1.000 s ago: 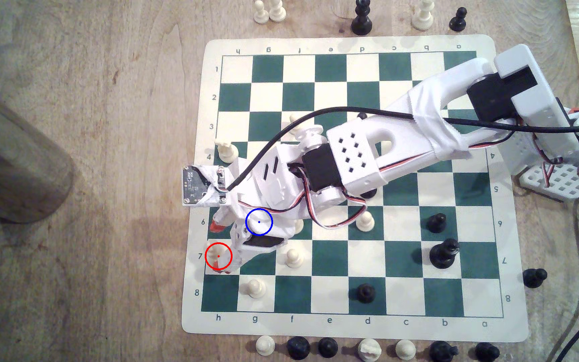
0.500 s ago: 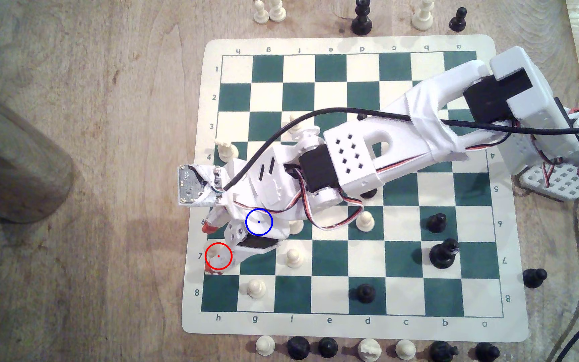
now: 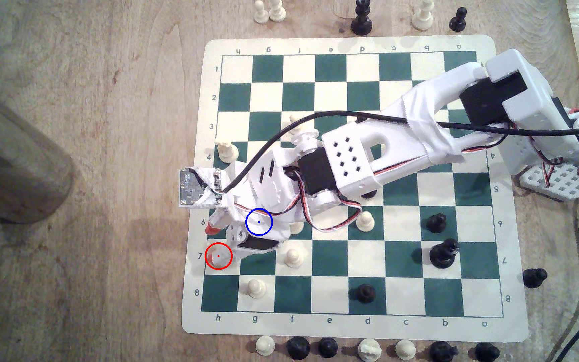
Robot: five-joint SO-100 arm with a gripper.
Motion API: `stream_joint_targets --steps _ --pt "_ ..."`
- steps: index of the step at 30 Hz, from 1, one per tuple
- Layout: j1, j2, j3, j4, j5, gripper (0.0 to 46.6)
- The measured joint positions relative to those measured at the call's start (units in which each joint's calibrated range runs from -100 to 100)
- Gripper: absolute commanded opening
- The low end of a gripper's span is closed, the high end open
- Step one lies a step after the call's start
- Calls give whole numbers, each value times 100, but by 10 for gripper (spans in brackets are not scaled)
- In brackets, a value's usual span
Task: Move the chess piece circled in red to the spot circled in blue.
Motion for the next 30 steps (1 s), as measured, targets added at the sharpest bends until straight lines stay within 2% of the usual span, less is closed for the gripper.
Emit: stream_joint_targets --steps 30 --pt "-177 -352 -235 398 -127 3"
